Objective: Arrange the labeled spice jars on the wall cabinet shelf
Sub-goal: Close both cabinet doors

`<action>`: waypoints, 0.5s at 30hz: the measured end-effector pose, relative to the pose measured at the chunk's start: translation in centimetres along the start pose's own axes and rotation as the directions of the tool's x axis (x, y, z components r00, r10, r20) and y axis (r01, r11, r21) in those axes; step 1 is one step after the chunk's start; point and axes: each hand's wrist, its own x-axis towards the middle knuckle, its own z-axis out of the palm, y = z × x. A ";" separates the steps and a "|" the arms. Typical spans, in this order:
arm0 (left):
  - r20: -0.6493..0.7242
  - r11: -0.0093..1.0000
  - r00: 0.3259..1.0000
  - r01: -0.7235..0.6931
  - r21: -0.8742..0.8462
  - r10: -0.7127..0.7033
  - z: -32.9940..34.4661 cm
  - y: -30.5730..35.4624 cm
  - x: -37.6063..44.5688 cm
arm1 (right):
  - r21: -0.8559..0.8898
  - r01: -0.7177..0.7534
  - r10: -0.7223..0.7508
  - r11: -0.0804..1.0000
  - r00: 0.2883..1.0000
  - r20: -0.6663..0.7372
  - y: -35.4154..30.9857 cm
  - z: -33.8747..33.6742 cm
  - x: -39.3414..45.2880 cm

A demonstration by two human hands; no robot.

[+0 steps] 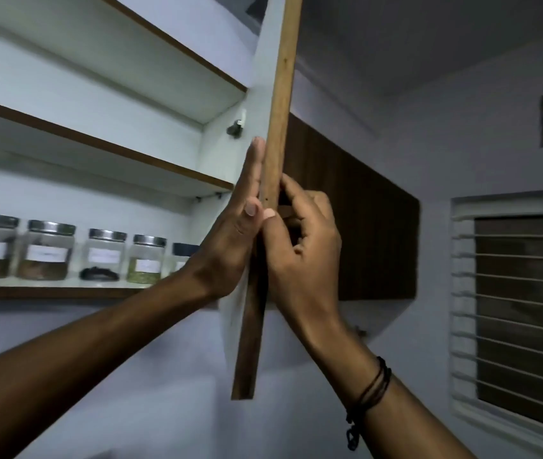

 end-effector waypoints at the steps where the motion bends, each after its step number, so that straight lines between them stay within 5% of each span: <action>1: -0.015 0.999 1.000 0.014 -0.041 -0.014 -1.6 0.0 -0.5 | 0.015 0.020 -0.021 1.000 1.000 0.022 -0.2 1.5 0.0; 8: -0.229 0.983 0.956 0.175 -0.057 -0.184 -15.5 -0.4 -4.6 | 0.015 0.150 -0.150 0.989 0.963 0.223 -1.5 14.6 -0.6; 15: -0.538 0.893 0.786 0.431 0.126 -0.304 -26.0 -2.8 -8.0 | -0.088 0.239 -0.180 0.967 0.886 0.427 -0.7 27.0 -1.3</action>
